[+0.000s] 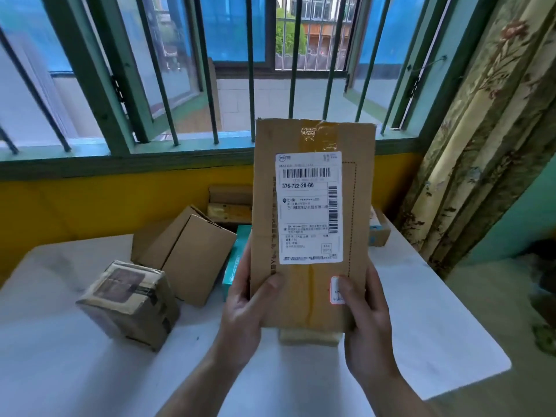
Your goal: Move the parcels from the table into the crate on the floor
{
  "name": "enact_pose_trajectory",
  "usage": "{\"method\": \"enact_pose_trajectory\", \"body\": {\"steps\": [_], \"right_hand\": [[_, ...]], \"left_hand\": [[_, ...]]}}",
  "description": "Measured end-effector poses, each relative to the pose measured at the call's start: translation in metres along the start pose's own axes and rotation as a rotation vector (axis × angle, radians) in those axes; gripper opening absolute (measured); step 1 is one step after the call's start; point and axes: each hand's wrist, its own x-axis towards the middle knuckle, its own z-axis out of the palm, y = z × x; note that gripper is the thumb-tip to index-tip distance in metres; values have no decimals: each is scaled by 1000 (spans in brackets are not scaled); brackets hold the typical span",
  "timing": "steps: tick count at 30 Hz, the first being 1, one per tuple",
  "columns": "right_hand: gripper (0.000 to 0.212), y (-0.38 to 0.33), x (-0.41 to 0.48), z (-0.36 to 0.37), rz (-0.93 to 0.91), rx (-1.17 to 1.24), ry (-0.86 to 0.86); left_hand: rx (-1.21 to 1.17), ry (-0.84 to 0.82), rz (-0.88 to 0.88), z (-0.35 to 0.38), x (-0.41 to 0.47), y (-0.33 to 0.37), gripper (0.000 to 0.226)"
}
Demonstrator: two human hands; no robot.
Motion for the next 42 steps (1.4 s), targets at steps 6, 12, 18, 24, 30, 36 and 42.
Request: {"method": "enact_pose_trajectory", "body": {"steps": [6,12,18,24,30,36,42], "right_hand": [[55,14,-25,12,93,41,-140],[55,42,-81,40,283,120,-359],[52,56,-136,92,390,59,-629],[65,63,-168,180,341,-50,-755],[75,86,-209,297,190,-323,-840],[56,125,-287,404,335,-415,-1099],[53,163,-359,471,407,-332,-988]], "left_hand": [[140,121,-75,-12,-47,16,67],[247,508,-165,-38,-133,35,57],[293,865,-136,-86,-225,62,57],[340,1129,-87,-156,-318,90,53],[375,1217,-136,-238,-419,120,73],[355,1224,-115,-331,-507,173,77],[393,1510,-18,-418,-548,203,118]]}}
